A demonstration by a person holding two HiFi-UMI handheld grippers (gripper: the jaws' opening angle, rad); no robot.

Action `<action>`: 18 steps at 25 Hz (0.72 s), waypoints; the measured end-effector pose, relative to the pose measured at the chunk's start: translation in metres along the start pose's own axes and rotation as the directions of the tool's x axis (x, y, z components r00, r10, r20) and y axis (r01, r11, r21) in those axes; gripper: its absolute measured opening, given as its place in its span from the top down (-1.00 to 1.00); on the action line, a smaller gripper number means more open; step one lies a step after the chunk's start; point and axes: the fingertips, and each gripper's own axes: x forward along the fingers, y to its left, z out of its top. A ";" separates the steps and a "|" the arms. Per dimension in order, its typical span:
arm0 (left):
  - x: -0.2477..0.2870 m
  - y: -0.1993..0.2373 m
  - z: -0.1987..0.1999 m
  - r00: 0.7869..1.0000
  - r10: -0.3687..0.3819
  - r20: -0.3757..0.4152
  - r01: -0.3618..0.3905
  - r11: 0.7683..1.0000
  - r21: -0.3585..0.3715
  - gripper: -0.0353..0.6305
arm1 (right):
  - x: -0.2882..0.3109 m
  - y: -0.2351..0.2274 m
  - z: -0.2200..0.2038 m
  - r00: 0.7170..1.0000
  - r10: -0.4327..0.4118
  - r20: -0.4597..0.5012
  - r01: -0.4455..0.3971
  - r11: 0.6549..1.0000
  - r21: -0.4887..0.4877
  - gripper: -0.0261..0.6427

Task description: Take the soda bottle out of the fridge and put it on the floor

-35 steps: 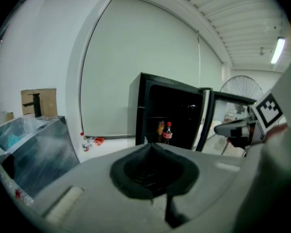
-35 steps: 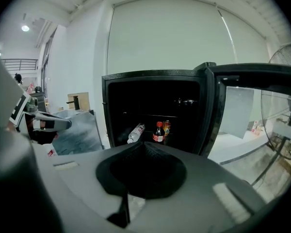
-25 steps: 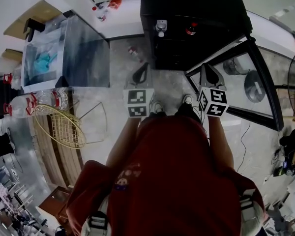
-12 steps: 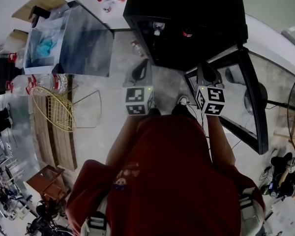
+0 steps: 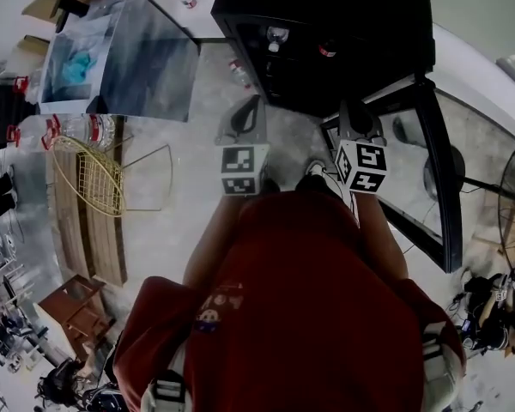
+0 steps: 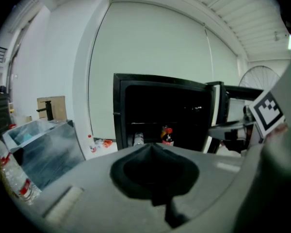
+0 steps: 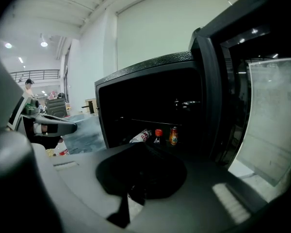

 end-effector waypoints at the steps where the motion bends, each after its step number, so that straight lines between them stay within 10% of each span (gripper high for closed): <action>1: -0.001 0.000 0.001 1.000 0.002 0.002 -0.002 1.000 -0.002 0.89 | 0.000 0.002 0.000 1.000 0.002 -0.001 -0.002 1.000 -0.005 0.92; 18: 0.000 0.004 0.000 1.000 0.022 0.002 -0.022 1.000 -0.020 0.89 | 0.027 0.007 0.006 1.000 0.012 0.017 -0.012 0.999 -0.030 0.91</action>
